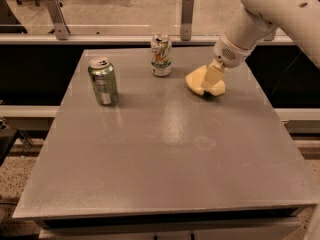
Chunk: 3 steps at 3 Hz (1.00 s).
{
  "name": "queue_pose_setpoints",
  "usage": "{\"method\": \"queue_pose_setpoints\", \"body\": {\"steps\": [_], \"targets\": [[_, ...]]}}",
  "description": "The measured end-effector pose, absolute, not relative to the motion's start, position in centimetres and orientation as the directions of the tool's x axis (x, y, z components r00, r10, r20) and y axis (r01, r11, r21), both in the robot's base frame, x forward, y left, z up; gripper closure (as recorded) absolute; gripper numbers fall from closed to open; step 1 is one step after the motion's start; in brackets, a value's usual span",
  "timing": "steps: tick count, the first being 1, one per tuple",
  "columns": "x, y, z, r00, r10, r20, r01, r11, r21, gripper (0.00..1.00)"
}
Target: Move sponge near 7up can
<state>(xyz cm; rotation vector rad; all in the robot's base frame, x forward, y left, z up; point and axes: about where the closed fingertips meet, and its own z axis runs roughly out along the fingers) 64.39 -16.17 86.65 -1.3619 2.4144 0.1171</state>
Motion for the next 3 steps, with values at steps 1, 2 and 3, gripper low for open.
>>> {"method": "queue_pose_setpoints", "body": {"steps": [1, 2, 3], "targets": [[66.3, -15.4, 87.2, -0.448, -0.818, -0.361, -0.85, 0.514, -0.11, 1.0], [68.2, -14.5, 87.4, -0.431, -0.819, -0.378, -0.857, 0.502, -0.111, 1.0], [69.5, -13.7, 87.6, -0.412, -0.814, -0.41, -0.862, 0.493, -0.113, 0.86]]}}
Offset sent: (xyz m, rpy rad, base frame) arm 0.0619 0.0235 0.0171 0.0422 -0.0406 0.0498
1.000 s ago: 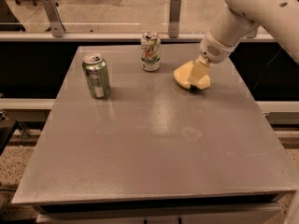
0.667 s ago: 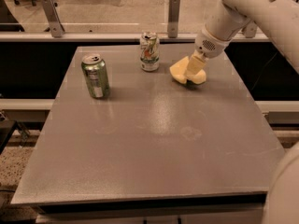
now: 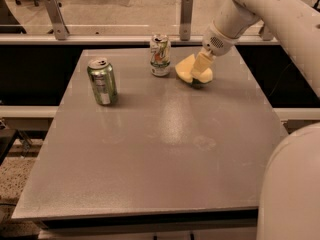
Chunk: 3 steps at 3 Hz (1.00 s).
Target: Move sponge near 7up can
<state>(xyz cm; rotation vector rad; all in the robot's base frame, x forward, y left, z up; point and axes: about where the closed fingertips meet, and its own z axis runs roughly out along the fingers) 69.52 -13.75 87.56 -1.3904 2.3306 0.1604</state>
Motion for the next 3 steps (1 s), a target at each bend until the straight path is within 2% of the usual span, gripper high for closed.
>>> {"method": "queue_pose_setpoints", "body": {"steps": [3], "targets": [[70.72, -12.38, 87.27, -0.384, -0.796, -0.468, -0.875, 0.475, -0.09, 0.16]]}}
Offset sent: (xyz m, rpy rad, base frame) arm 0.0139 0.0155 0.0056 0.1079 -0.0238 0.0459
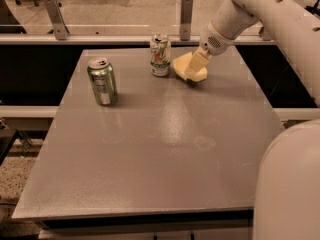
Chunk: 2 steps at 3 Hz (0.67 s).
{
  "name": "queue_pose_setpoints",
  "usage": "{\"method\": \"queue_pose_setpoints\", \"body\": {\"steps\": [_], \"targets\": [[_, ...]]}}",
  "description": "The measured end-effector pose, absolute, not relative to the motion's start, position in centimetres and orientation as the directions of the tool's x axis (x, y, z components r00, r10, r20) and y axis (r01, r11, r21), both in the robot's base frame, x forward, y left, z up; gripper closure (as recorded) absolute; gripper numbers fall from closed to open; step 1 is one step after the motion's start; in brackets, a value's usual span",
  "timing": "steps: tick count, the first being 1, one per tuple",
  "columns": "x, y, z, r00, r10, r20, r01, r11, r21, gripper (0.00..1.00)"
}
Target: Move sponge near 7up can
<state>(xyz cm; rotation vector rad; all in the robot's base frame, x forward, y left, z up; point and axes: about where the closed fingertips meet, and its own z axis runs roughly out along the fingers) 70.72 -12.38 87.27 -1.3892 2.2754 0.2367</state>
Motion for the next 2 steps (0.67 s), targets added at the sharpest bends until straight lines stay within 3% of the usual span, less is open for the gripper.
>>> {"method": "queue_pose_setpoints", "body": {"steps": [1, 2], "targets": [[70.79, -12.19, 86.95, -0.384, -0.797, -0.467, -0.877, 0.473, -0.087, 0.0], [70.79, -12.19, 86.93, -0.384, -0.797, -0.467, -0.877, 0.473, -0.087, 0.0]]}}
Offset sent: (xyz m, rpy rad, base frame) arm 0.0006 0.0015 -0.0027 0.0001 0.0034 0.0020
